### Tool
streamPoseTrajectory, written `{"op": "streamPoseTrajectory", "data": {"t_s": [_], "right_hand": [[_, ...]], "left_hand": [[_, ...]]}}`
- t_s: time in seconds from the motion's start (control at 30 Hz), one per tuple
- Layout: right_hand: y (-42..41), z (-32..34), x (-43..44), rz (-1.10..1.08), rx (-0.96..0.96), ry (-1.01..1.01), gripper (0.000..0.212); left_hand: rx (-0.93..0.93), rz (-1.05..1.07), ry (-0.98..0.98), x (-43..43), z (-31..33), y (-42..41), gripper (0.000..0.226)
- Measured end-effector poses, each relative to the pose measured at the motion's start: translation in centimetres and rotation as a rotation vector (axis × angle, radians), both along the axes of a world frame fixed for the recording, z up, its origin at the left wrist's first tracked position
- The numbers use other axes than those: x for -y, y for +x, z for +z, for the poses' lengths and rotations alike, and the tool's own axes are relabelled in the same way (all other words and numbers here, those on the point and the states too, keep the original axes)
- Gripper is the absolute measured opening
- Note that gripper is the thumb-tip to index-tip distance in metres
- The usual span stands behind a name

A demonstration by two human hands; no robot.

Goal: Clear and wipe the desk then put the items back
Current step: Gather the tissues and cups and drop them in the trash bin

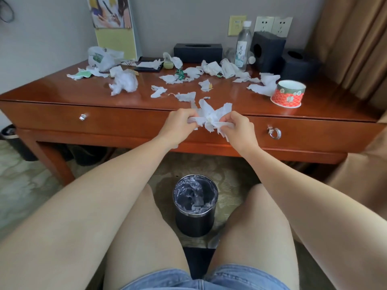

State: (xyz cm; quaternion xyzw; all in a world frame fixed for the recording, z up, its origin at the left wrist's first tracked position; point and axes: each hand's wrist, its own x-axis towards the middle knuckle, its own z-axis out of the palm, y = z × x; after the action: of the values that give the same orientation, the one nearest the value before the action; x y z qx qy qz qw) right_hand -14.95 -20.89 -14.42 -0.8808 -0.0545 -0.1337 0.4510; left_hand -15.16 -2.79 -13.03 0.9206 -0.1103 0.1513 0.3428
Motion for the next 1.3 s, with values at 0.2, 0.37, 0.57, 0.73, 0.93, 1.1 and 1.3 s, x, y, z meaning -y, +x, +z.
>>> {"op": "streamPoseTrajectory", "data": {"t_s": [0.2, 0.37, 0.57, 0.73, 0.93, 1.1, 1.3], "right_hand": [[-1.3, -3.3, -1.3, 0.076, -0.073, 0.027, 0.014], [-0.7, -6.7, -1.9, 0.11, -0.161, 0.027, 0.015], [1.0, -11.7, -2.4, 0.095, -0.315, 0.02, 0.015], [2.9, -15.9, -2.5, 0.073, -0.444, 0.05, 0.017], [6.2, -20.4, -2.7, 0.08, -0.557, 0.021, 0.019], [9.1, -23.9, -3.3, 0.091, -0.742, -0.042, 0.03], [11.1, -26.8, -4.0, 0.012, -0.926, 0.016, 0.034]], "left_hand": [[-0.091, -0.042, -0.049, -0.3, -4.1, -1.1, 0.023], [-0.149, -0.041, -0.058, -0.7, -8.2, -0.2, 0.02], [-0.285, -0.016, -0.058, -1.2, -13.0, 1.3, 0.025], [-0.385, -0.023, -0.081, -1.5, -17.0, 3.5, 0.026], [-0.532, -0.009, -0.093, -1.7, -22.0, 6.9, 0.022], [-0.692, 0.061, -0.003, -1.4, -26.2, 9.0, 0.02], [-0.832, 0.081, 0.034, -1.5, -29.0, 10.5, 0.033]]}}
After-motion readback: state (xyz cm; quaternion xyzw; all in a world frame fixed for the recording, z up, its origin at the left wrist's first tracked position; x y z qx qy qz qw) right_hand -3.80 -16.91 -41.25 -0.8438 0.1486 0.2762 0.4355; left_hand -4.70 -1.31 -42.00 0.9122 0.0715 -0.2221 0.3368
